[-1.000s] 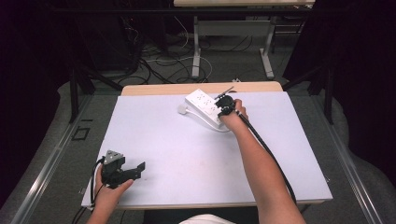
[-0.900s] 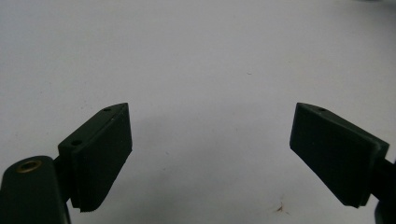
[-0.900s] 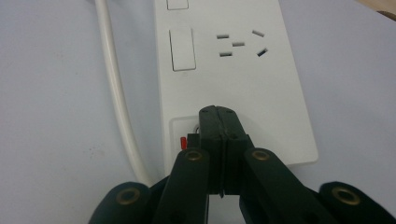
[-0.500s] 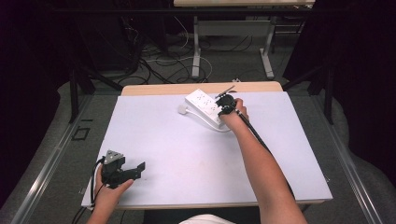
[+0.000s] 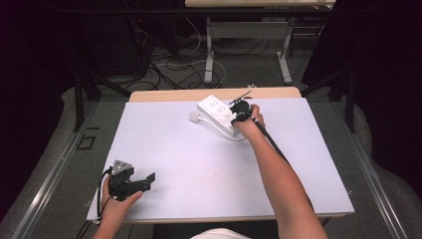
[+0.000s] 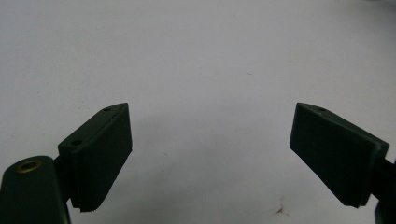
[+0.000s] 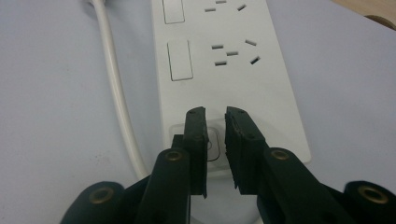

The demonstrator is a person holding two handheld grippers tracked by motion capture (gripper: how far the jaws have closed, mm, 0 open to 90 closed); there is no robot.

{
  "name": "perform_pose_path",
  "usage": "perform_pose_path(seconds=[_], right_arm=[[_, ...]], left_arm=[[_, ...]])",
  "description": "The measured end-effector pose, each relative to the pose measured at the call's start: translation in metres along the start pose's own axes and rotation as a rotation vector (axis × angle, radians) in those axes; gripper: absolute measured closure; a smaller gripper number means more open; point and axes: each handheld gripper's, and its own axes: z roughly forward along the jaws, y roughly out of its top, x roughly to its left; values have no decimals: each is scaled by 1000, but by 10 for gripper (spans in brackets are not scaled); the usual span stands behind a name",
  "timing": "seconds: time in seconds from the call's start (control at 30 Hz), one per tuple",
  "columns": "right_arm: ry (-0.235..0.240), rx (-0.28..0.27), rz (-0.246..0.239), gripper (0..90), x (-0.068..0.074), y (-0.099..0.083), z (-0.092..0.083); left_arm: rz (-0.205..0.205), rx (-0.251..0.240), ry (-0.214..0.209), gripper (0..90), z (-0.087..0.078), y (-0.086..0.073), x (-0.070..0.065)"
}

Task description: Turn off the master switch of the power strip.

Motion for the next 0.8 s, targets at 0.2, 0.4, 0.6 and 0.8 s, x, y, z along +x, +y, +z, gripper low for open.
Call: perform_pose_path(seconds=[0.2, 0.4, 0.6, 0.8], right_arm=[[-20, -6, -7, 708, -2, 1, -3], [-8, -24, 9, 642, -1, 4, -5], [11, -38, 11, 565, 0, 4, -8], [-3, -61, 5, 505, -2, 5, -13]], left_arm=[[3, 3, -2, 129, 2, 1, 0], [0, -2, 1, 129, 3, 1, 0], [1, -1, 0, 129, 3, 0, 0], [0, 9, -5, 129, 2, 1, -1]])
